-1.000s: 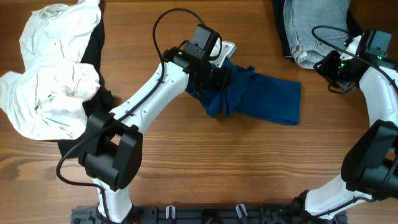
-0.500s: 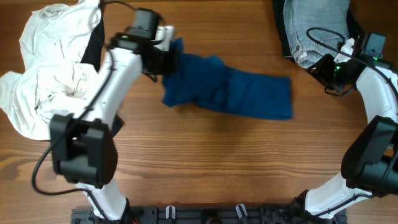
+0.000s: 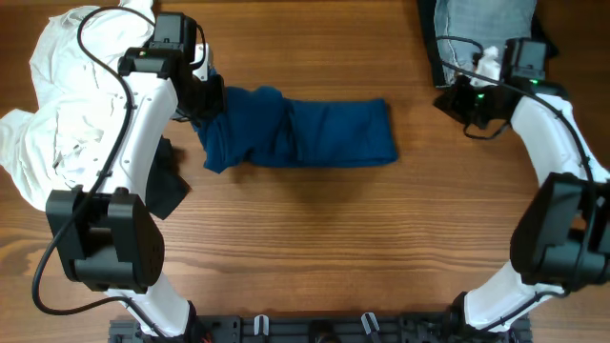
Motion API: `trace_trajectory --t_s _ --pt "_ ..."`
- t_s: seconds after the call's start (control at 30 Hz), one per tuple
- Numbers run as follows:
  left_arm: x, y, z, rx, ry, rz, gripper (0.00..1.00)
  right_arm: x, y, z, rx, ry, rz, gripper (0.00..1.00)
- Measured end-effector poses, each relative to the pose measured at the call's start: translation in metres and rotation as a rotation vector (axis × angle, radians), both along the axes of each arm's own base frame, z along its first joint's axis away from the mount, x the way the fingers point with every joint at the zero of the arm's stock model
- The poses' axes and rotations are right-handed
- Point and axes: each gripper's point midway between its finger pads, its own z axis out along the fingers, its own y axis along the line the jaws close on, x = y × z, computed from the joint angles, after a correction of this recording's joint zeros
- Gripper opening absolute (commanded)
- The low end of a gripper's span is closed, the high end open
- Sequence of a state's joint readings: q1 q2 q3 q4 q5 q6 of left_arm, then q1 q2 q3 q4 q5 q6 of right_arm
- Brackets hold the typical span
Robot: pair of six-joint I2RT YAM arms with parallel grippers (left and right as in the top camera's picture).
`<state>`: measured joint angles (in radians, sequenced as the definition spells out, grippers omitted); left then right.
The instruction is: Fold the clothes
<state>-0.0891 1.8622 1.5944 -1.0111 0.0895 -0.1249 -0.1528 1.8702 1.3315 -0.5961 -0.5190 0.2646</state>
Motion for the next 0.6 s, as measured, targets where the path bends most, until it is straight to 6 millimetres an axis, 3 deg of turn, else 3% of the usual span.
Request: trace_trajectory --t_s 0.27,0.4,0.6 --pt "0.0 0.002 0.0 0.01 0.002 0.003 0.04 0.015 0.063 -0.029 0.243 -0.039 0.184 0.04" --pt "-0.001 0.0 0.0 -0.001 0.003 0.0 0.04 0.01 0.077 -0.039 0.3 -0.021 0.232 0.04" --pt "-0.001 -0.001 0.0 -0.005 0.003 -0.001 0.04 0.006 0.082 -0.049 0.321 -0.008 0.258 0.04"
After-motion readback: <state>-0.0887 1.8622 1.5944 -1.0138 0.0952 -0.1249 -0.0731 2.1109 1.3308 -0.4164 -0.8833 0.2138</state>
